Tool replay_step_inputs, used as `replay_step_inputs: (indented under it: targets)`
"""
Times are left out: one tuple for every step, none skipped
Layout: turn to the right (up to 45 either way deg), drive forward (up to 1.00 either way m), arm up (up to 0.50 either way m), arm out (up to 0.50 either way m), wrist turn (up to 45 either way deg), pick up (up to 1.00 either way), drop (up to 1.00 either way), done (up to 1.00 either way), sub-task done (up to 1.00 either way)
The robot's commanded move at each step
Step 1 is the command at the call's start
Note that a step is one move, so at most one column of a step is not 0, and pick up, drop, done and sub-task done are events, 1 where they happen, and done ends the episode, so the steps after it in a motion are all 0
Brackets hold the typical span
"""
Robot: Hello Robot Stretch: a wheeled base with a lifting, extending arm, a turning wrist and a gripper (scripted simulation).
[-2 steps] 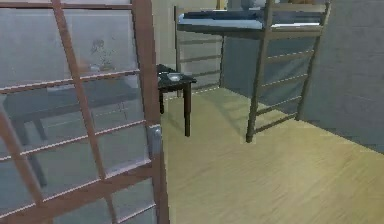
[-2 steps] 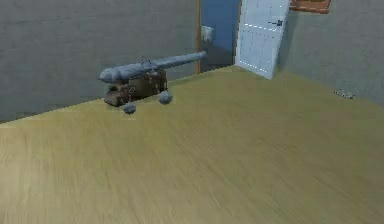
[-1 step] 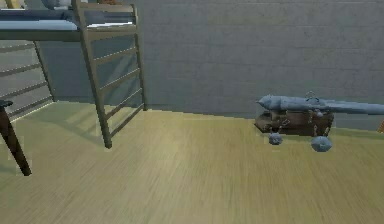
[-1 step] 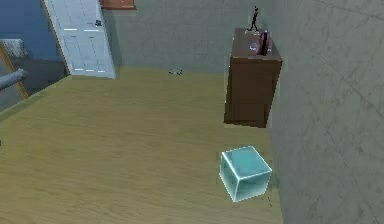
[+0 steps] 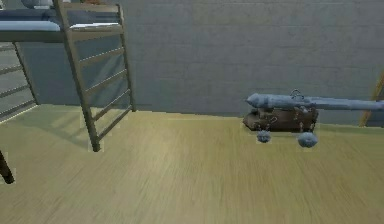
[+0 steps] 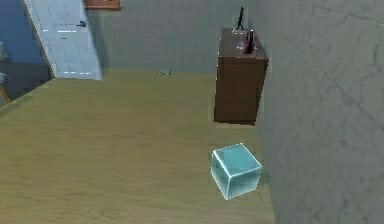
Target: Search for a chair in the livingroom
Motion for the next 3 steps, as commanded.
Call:
replay_step_inputs:
  targets:
    - [0.0,0.15,0.0,0.0,0.0,0.0,0.0,0.0,0.0]
    - [-45.0,0.0,0.0,0.0,0.0,0.0,0.0,0.0,0.0]
    - [-36.0,0.0,0.0,0.0,0.0,0.0,0.0,0.0,0.0]
